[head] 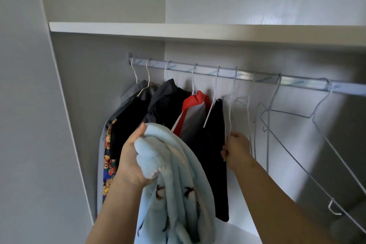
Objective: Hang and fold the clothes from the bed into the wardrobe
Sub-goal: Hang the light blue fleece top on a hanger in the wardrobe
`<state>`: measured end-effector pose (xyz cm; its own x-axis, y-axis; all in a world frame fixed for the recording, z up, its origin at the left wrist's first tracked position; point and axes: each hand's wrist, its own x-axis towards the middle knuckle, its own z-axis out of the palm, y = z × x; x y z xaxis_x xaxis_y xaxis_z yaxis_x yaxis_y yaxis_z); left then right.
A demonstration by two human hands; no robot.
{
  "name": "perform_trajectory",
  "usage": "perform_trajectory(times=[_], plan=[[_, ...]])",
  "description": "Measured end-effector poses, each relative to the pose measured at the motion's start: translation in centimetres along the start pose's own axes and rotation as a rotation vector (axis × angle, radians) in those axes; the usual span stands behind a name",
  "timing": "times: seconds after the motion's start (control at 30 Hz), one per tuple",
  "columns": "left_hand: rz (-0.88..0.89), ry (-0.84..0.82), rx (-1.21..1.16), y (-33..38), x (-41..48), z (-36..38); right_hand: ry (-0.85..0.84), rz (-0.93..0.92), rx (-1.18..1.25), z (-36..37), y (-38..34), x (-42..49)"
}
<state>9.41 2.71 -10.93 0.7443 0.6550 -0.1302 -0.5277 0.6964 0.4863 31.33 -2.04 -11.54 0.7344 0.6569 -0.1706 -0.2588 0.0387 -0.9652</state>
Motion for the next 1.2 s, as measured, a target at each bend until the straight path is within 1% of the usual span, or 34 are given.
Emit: perform_trajectory(times=[0.1, 0.27, 0.4, 0.57, 0.7, 0.83, 1.1, 1.2], plan=[[0.002, -0.007, 0.02, 0.1, 0.6, 0.0, 0.003, -0.038, 0.046, -0.1, -0.6, -0.1], [0.025, 0.013, 0.058, -0.3, 1.1, 0.0, 0.023, -0.15, 0.012, -0.4, -1.2, -1.3], [0.084, 0.062, 0.1, -0.2, 0.5, -0.2, 0.034, -0.145, -0.02, -0.3, -0.7, -2.6], [0.037, 0.089, 0.108, 0.7, -1.1, -0.8, 0.048, -0.132, -0.025, 0.1, 1.8, -5.9], [-0.033, 0.036, 0.108, 1.1, -3.3, -2.0, 0.04, -0.115, 0.007, 0.5, 4.0, -9.4], [-0.049, 0.037, 0.129, 1.4, -5.7, -3.6, 0.073, -0.141, -0.028, 1.0, 6.0, -12.9], [-0.092, 0.08, 0.203, 1.2, -9.6, -6.0, 0.138, -0.117, -0.115, 0.7, 10.4, -19.3], [-0.124, 0.066, 0.206, 0.9, -10.9, -6.4, 0.195, -0.165, -0.191, -0.2, 12.8, -21.7]])
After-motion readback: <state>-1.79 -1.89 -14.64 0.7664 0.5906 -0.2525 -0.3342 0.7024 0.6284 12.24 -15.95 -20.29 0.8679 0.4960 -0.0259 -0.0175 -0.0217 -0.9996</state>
